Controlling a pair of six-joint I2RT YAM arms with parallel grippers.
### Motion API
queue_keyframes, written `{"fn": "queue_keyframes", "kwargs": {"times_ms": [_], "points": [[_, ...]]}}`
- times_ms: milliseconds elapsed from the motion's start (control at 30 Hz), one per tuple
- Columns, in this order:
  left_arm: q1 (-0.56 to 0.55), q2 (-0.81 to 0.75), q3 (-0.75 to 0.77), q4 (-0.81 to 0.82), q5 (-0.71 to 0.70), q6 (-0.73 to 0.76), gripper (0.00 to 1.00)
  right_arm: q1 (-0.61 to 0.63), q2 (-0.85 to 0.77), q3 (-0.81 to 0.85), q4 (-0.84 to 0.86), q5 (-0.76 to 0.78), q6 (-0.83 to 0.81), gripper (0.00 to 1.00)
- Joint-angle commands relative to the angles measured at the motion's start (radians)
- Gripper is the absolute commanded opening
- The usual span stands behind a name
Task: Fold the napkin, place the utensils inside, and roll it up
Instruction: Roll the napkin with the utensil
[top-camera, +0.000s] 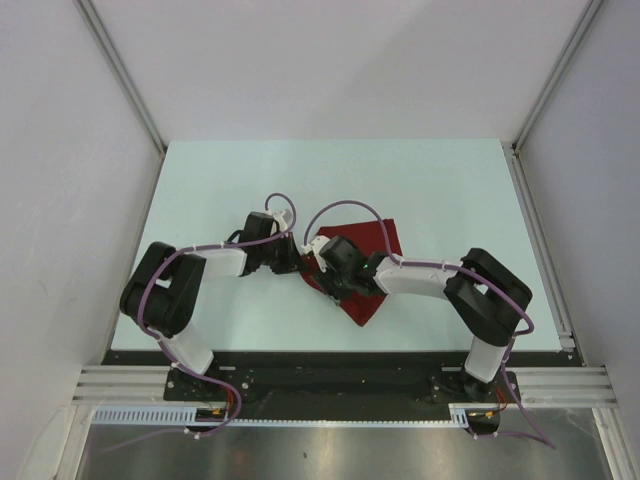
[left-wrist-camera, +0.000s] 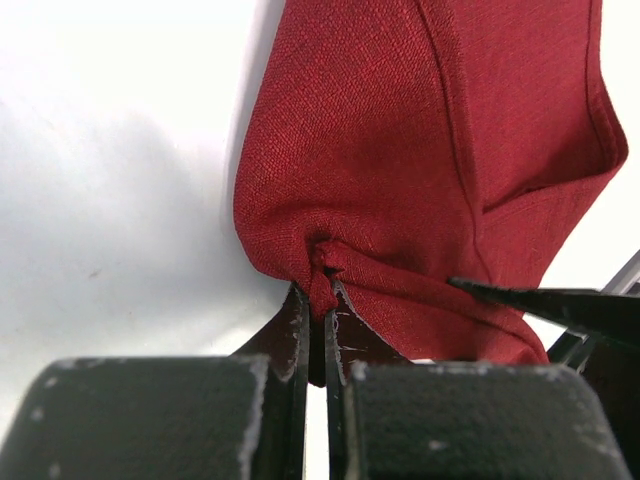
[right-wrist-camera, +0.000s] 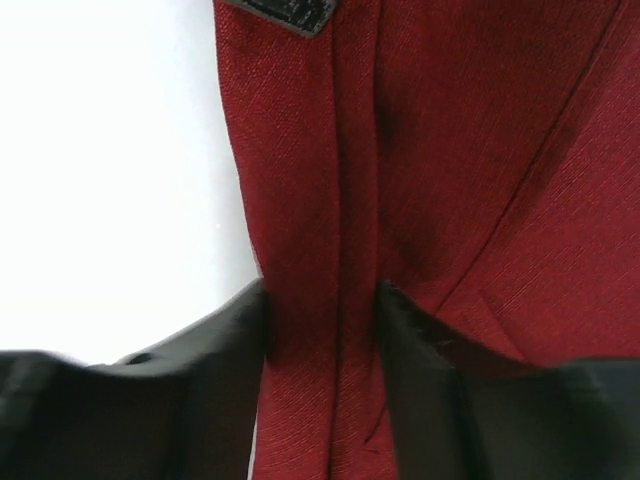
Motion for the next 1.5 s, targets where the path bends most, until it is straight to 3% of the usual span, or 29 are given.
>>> {"fn": "queue_keyframes", "kwargs": {"times_ms": [0,133,167,267,467,567,733,1100,1467], "points": [[0.007,-0.009,0.028,0.061,0.012,0.002,0.01,-0.014,0.038,-0.005,0.021,-0.106,0.000,0.39],[0.010,-0.067,0.032,0.067,-0.024,-0.006,0.14,-0.039,0.044,-0.016,0.003,-0.219,0.025,0.27],[0.012,-0.078,0.038,0.065,-0.028,-0.007,0.25,-0.048,0.044,-0.028,0.003,-0.247,0.031,0.23],[0.024,-0.123,0.038,0.062,-0.052,-0.007,0.43,-0.088,0.045,-0.045,0.010,-0.356,0.058,0.18],[0.056,-0.210,-0.026,0.098,-0.069,-0.016,0.68,-0.146,0.048,-0.082,0.055,-0.551,0.097,0.16],[0.056,-0.229,-0.073,0.133,-0.051,-0.016,0.75,-0.171,0.068,-0.080,0.058,-0.638,0.101,0.15],[0.056,-0.244,-0.146,0.154,-0.009,-0.027,0.78,-0.206,0.125,-0.066,0.070,-0.774,0.112,0.14],[0.056,-0.353,-0.262,0.185,-0.043,-0.016,0.83,-0.257,0.211,-0.045,0.079,-0.910,0.134,0.12],[0.056,-0.213,-0.244,0.151,-0.025,-0.013,0.82,-0.294,0.255,-0.039,0.085,-0.951,0.132,0.11]]}}
